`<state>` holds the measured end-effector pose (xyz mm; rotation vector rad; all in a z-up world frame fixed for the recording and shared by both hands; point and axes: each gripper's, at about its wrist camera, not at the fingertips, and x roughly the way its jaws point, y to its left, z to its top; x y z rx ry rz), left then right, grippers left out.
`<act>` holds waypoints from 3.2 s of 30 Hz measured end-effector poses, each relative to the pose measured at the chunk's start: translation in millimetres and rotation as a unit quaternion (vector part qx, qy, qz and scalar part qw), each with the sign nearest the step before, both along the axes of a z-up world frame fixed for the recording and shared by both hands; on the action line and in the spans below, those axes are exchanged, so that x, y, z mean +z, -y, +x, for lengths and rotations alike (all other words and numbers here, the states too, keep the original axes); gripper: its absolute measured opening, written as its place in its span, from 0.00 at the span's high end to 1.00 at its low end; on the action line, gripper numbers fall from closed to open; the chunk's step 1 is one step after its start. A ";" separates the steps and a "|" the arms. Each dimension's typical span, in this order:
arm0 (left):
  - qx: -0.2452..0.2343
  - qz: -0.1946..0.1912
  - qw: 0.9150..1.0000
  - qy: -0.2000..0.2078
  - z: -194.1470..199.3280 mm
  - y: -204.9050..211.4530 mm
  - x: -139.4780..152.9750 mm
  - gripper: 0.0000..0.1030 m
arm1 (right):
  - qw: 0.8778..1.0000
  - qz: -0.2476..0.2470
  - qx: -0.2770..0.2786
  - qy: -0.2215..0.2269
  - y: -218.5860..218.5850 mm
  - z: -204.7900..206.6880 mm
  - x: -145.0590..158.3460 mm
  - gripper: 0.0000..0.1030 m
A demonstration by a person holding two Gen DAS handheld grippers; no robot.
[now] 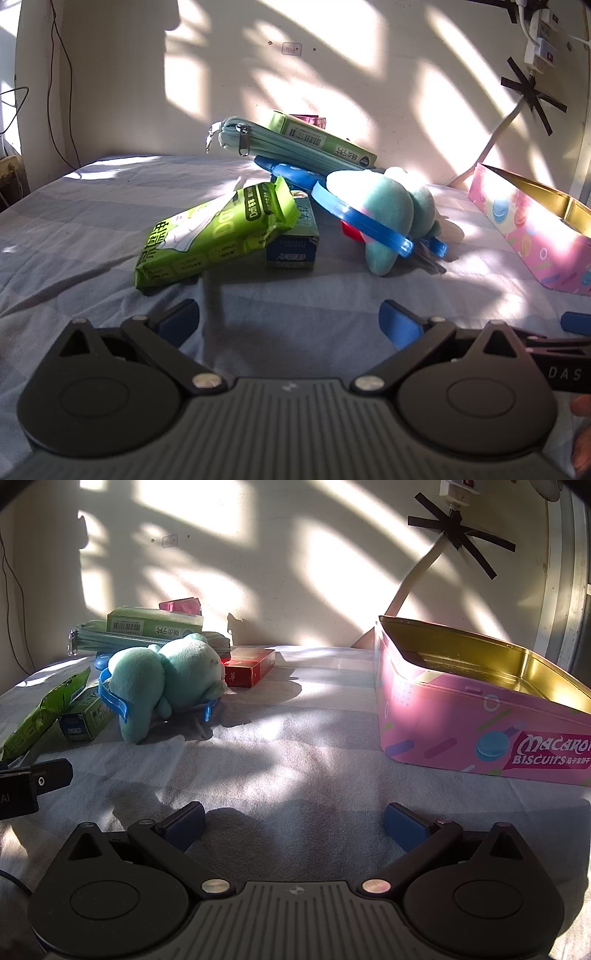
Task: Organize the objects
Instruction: 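Move the right gripper toward the green tissue packet in the pile, then close the right gripper on the green tissue packet, then carry the packet into the pink tin and open the right gripper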
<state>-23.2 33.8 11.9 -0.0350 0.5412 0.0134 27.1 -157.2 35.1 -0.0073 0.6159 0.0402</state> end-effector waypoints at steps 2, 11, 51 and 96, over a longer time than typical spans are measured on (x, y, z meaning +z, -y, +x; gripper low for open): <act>0.000 0.012 1.000 0.006 -2.4 -5.6 0.7 0.00 | 1.000 -0.001 0.000 0.000 0.1 -0.1 0.0 0.04; -0.018 0.041 0.999 0.031 -12.3 -31.8 2.2 0.00 | 1.000 0.001 0.012 0.011 -4.3 -1.6 0.0 0.04; -0.035 -0.247 0.966 -0.074 70.9 -148.7 -1.1 0.37 | 0.953 0.089 0.290 0.001 -145.5 71.8 37.7 0.74; -0.342 -0.093 0.935 -0.001 100.1 197.2 73.0 0.57 | 0.972 0.158 0.048 0.169 183.8 -7.3 62.5 0.85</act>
